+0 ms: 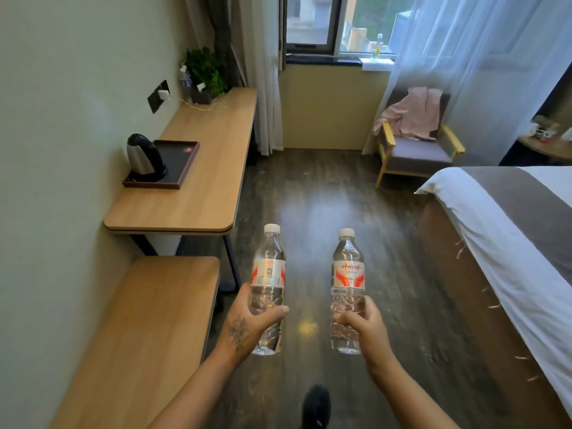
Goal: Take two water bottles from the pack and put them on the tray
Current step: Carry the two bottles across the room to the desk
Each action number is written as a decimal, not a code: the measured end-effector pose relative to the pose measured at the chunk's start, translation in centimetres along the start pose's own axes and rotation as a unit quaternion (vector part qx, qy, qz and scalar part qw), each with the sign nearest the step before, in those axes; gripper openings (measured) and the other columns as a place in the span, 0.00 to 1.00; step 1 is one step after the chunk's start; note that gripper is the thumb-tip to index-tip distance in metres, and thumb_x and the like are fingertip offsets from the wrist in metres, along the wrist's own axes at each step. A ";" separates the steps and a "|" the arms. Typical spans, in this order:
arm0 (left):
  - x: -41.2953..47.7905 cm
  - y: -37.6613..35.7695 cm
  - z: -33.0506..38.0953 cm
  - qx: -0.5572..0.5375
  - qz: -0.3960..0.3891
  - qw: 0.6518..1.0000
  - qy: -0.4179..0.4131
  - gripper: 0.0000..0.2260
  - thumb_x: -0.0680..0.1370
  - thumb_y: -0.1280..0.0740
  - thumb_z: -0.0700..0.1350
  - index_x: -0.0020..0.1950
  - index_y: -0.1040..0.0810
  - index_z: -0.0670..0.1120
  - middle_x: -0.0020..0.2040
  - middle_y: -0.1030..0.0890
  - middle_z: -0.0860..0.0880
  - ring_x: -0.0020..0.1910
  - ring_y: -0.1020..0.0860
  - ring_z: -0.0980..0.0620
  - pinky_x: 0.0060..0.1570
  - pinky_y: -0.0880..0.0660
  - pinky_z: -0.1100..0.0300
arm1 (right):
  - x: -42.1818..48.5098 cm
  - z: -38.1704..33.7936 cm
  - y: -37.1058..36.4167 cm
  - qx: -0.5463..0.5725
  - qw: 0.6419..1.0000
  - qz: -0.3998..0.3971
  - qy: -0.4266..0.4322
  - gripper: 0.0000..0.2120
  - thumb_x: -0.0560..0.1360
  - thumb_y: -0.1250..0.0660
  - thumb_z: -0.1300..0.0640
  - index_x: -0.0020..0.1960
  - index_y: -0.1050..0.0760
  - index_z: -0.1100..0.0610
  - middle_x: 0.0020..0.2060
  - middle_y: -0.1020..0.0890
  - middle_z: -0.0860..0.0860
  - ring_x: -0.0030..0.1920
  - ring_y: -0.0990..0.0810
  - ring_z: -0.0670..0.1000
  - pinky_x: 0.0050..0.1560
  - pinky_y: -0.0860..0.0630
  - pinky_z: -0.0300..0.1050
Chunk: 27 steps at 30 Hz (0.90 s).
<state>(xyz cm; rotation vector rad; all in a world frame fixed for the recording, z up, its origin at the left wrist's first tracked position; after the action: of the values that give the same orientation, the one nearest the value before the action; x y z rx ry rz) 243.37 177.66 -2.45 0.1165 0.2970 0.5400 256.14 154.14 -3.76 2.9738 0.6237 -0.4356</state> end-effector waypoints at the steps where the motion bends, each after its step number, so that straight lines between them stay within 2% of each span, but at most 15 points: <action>1: 2.0 0.1 0.2 -0.001 0.003 1.000 0.003 0.35 0.60 0.20 0.65 0.64 0.22 0.54 0.54 0.13 0.49 0.47 0.13 0.56 0.48 0.18 0.57 | 2.0 -0.3 -0.3 -0.001 1.000 0.002 -0.002 0.34 0.54 0.25 0.46 0.59 0.23 0.54 0.49 0.13 0.57 0.45 0.12 0.54 0.41 0.17 0.45; 6: 12.4 0.2 2.0 0.001 0.012 1.000 0.003 0.35 0.61 0.20 0.64 0.65 0.23 0.54 0.55 0.13 0.48 0.53 0.13 0.47 0.54 0.15 0.48 | 12.8 -2.2 -1.5 -0.008 1.000 -0.006 0.003 0.34 0.55 0.25 0.47 0.59 0.22 0.55 0.50 0.13 0.58 0.48 0.12 0.58 0.46 0.16 0.51; 10: 21.2 0.1 4.1 -0.002 0.025 1.000 0.010 0.35 0.60 0.20 0.64 0.64 0.23 0.56 0.55 0.13 0.47 0.53 0.13 0.47 0.55 0.15 0.48 | 21.7 -4.6 -2.0 -0.005 1.000 -0.024 -0.003 0.34 0.55 0.25 0.46 0.59 0.23 0.54 0.50 0.13 0.56 0.45 0.11 0.51 0.40 0.16 0.41; 13: 27.2 0.1 5.7 -0.009 0.041 0.999 0.020 0.36 0.59 0.19 0.63 0.64 0.22 0.53 0.54 0.13 0.45 0.53 0.12 0.46 0.57 0.15 0.44 | 28.2 -6.9 -2.2 -0.005 0.999 -0.037 -0.006 0.36 0.54 0.25 0.46 0.61 0.24 0.54 0.50 0.13 0.55 0.44 0.11 0.49 0.38 0.17 0.39; 16: 32.1 0.3 7.0 -0.013 0.060 0.998 0.021 0.34 0.59 0.18 0.63 0.63 0.20 0.55 0.53 0.12 0.46 0.51 0.12 0.49 0.55 0.15 0.47 | 33.8 -9.4 -2.7 -0.007 0.999 -0.046 -0.007 0.37 0.54 0.25 0.46 0.62 0.24 0.55 0.51 0.13 0.55 0.46 0.12 0.51 0.42 0.17 0.42; 20: 38.2 0.1 8.8 -0.022 0.061 0.998 0.025 0.32 0.62 0.18 0.61 0.63 0.20 0.57 0.52 0.11 0.48 0.51 0.11 0.50 0.58 0.15 0.43 | 40.4 -11.9 -3.5 -0.002 0.999 -0.046 -0.011 0.37 0.54 0.25 0.46 0.62 0.23 0.56 0.52 0.13 0.57 0.50 0.13 0.58 0.46 0.18 0.50; 25: 46.9 0.0 10.9 -0.021 0.064 0.997 0.027 0.31 0.62 0.18 0.61 0.62 0.20 0.57 0.53 0.11 0.47 0.51 0.11 0.50 0.58 0.15 0.42 | 48.7 -13.8 -4.4 -0.005 0.999 -0.044 -0.018 0.34 0.54 0.25 0.46 0.59 0.23 0.54 0.49 0.13 0.55 0.48 0.12 0.55 0.45 0.17 0.47; 27: 50.9 -0.1 11.4 -0.018 0.061 0.998 0.030 0.31 0.62 0.18 0.62 0.61 0.20 0.57 0.52 0.11 0.48 0.50 0.11 0.51 0.57 0.15 0.42 | 52.5 -14.4 -4.7 -0.010 0.999 -0.039 -0.019 0.34 0.54 0.25 0.46 0.58 0.23 0.55 0.49 0.13 0.55 0.47 0.12 0.55 0.46 0.17 0.49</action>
<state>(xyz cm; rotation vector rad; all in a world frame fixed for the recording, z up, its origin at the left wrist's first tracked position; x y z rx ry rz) 288.50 203.83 -4.18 0.0844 0.3392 0.6714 304.04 180.39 -5.22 2.9221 0.7391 -0.4875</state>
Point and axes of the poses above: each hand's wrist, its own x-axis towards the middle knuckle, its own y-axis out of the back of the hand, z = x × y, the point moved 10 cm from there along x, towards the middle knuckle
